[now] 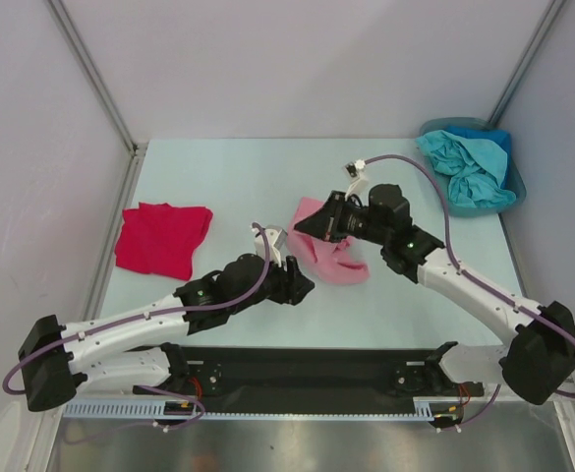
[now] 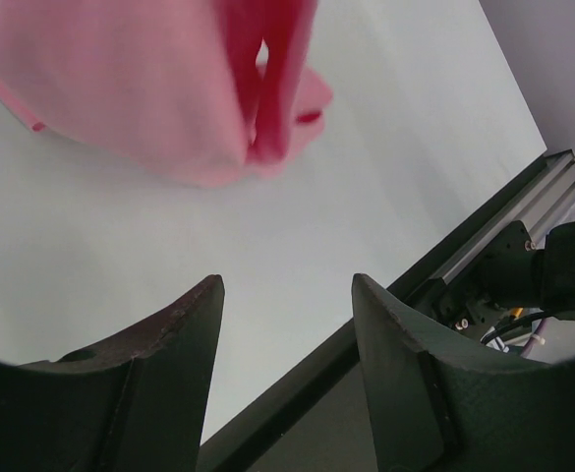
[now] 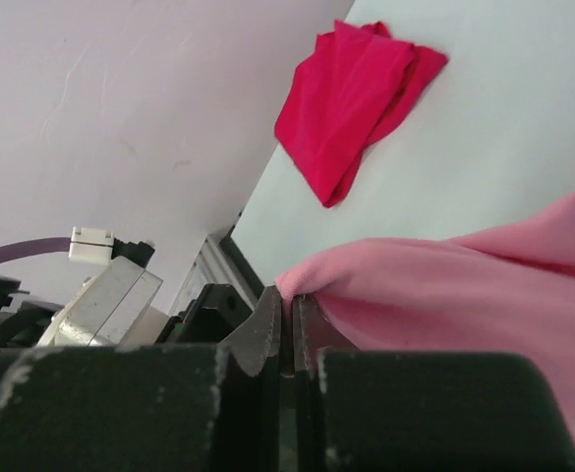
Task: Fold and stack the t-shirts
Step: Flatten the tshirt out
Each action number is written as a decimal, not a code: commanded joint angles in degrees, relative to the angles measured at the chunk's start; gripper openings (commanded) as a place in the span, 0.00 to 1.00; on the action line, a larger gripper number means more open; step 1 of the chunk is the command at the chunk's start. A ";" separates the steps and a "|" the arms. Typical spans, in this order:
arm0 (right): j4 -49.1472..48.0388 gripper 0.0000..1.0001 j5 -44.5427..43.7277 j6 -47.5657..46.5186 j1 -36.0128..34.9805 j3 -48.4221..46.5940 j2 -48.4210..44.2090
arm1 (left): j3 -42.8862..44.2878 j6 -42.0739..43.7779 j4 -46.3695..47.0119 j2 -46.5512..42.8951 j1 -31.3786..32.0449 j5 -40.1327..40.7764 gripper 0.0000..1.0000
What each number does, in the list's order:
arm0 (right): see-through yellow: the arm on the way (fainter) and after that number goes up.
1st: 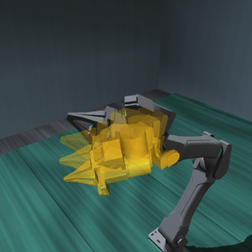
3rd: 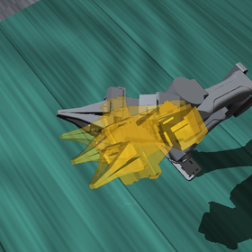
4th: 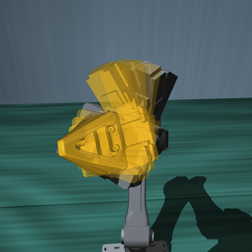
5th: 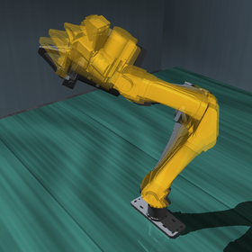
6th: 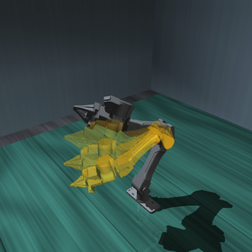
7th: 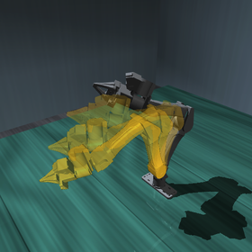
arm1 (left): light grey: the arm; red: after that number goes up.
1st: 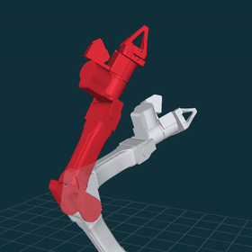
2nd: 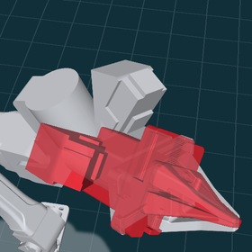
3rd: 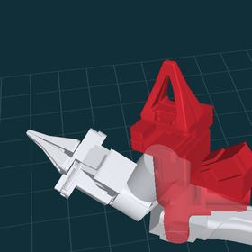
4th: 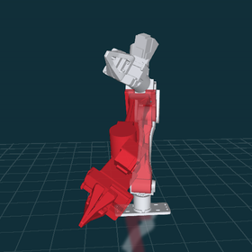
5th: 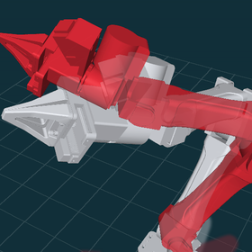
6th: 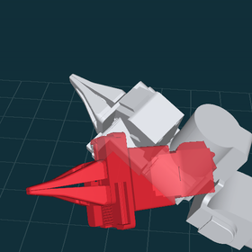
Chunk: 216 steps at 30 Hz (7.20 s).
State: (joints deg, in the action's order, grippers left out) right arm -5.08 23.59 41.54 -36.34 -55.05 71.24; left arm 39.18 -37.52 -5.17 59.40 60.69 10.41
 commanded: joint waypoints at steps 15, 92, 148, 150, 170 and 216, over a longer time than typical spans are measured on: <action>-17.23 0.00 10.50 8.37 -5.58 -7.17 16.89 | 1.34 -0.71 2.09 0.28 0.84 0.92 0.60; -37.80 0.00 31.16 34.48 -0.66 -60.96 70.87 | -7.54 -12.93 -10.56 -8.86 17.10 16.22 0.56; -9.86 0.75 -13.49 -3.04 12.52 16.37 5.84 | 1.60 -0.63 -12.41 -4.38 -9.52 16.67 0.62; -10.38 0.75 -13.31 -2.61 12.52 17.42 5.66 | 1.25 0.07 -10.04 -4.20 -13.91 13.24 0.62; -13.46 0.67 -11.82 1.26 11.64 24.46 2.67 | -1.74 -0.89 -2.04 3.97 -19.99 6.37 0.59; -21.02 0.38 -9.10 1.08 11.82 16.64 21.21 | -4.20 -0.10 -2.12 -0.16 -20.08 4.97 0.57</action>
State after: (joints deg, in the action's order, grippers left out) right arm -22.06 12.58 42.39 -24.21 -35.64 90.98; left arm 35.31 -38.52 -8.27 60.42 40.95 15.68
